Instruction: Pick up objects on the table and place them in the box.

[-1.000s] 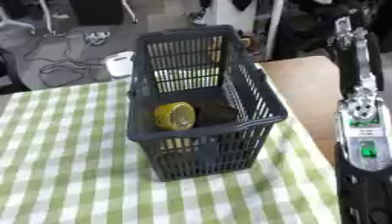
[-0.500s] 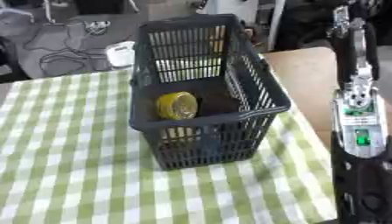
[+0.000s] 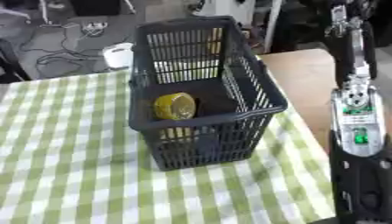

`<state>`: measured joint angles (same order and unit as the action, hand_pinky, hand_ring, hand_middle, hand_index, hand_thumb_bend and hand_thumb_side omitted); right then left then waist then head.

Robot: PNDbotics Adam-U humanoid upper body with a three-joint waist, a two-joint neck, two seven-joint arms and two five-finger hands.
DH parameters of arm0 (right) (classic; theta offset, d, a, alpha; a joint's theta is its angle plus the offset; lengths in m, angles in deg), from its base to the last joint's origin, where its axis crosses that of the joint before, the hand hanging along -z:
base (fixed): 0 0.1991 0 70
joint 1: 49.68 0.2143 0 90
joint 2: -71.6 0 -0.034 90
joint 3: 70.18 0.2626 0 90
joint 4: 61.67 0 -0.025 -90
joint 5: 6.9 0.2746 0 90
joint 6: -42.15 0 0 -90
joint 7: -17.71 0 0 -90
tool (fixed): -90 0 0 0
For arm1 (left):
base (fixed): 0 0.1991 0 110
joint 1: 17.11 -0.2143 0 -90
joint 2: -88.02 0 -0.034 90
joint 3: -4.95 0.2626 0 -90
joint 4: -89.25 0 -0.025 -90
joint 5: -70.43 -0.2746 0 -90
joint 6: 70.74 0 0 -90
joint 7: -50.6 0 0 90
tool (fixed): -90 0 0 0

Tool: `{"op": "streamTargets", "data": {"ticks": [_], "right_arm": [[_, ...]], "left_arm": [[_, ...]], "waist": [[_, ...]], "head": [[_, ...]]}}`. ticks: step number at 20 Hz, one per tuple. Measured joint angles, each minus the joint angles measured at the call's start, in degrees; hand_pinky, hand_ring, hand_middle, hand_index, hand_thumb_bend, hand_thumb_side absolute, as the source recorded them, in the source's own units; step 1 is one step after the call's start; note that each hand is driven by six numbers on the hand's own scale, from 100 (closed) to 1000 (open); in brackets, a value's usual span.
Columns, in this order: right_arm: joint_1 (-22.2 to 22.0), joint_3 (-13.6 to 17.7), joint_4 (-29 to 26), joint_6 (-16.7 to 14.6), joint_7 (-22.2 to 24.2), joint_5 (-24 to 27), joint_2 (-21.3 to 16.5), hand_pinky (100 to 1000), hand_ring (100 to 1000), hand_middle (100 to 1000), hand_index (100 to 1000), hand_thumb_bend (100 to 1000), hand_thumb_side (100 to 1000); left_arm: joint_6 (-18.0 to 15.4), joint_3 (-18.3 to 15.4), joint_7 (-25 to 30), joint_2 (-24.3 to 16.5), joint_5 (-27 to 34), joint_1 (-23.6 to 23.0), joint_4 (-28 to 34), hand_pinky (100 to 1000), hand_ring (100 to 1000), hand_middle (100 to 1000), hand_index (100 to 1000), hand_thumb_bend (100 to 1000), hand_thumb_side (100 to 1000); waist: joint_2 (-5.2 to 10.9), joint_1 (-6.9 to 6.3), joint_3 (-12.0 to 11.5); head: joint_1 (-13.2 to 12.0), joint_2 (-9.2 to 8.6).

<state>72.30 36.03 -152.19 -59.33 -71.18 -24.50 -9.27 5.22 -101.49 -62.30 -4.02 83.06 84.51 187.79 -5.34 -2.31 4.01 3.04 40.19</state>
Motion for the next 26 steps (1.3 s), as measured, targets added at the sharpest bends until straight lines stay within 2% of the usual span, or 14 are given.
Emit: {"op": "streamTargets", "data": {"ticks": [26], "right_arm": [[-0.2,0.1,-0.1,0.2,-0.4,0.0,0.0,494,663,722,790,100,597]], "left_arm": [[0.8,0.4,2.3,0.0,0.0,0.0,0.2,665,726,741,764,338,900]], "waist": [[0.00,0.00,0.6]], "head": [[-0.1,-0.01]]}}
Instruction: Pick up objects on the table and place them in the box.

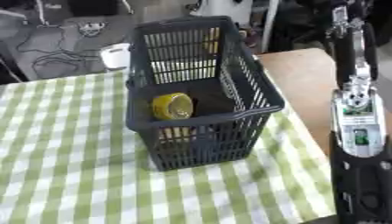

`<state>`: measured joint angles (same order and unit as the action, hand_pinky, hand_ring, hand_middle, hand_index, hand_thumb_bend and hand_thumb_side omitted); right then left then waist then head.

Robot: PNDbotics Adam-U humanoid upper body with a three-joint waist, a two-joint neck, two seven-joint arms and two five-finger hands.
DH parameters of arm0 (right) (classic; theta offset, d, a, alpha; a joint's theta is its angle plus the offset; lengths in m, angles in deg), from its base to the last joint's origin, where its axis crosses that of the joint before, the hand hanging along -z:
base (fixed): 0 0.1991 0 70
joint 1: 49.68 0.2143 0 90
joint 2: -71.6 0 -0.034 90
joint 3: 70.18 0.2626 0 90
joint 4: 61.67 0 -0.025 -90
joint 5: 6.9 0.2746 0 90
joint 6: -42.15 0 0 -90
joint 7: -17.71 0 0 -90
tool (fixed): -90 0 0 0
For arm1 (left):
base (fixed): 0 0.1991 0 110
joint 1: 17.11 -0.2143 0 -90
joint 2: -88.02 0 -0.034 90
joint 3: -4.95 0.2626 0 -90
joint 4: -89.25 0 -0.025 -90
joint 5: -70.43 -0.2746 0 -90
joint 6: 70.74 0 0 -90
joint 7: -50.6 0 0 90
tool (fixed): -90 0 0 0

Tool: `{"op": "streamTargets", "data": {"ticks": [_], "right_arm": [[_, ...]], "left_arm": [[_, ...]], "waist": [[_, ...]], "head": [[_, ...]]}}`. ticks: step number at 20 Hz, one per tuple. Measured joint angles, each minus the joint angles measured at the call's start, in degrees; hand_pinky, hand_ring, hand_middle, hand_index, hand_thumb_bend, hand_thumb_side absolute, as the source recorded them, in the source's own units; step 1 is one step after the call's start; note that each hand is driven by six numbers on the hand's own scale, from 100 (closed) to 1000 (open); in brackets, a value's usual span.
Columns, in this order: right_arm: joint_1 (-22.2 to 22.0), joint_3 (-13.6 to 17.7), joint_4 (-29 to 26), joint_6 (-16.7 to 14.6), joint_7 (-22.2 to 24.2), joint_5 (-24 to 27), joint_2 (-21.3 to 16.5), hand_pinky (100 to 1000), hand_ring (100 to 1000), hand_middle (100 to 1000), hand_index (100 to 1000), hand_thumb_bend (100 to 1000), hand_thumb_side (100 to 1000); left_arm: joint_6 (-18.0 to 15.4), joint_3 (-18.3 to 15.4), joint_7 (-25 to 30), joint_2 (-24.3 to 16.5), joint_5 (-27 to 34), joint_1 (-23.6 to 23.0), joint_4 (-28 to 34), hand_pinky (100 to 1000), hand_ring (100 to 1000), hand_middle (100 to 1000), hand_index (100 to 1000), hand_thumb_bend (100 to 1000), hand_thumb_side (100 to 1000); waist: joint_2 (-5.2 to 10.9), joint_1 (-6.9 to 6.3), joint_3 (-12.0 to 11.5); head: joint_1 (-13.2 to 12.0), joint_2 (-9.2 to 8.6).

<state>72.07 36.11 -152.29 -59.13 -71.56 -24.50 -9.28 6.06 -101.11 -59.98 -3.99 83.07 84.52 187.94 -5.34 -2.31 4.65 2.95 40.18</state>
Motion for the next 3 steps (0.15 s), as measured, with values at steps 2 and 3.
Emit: {"op": "streamTargets", "data": {"ticks": [2,3], "right_arm": [[0.0,0.0,0.0,0.0,0.0,0.0,0.0,494,663,722,790,100,597],[0.0,0.1,0.0,0.0,0.0,0.0,0.0,494,663,722,790,100,597]], "left_arm": [[0.0,0.0,0.0,0.0,0.0,0.0,0.0,666,727,741,764,338,900],[0.0,0.0,0.1,0.0,0.0,0.0,0.0,667,727,741,764,340,899]], "waist": [[0.00,0.00,0.0],[0.00,0.00,0.1]], "head": [[-0.1,0.00],[-0.1,0.00]]}}
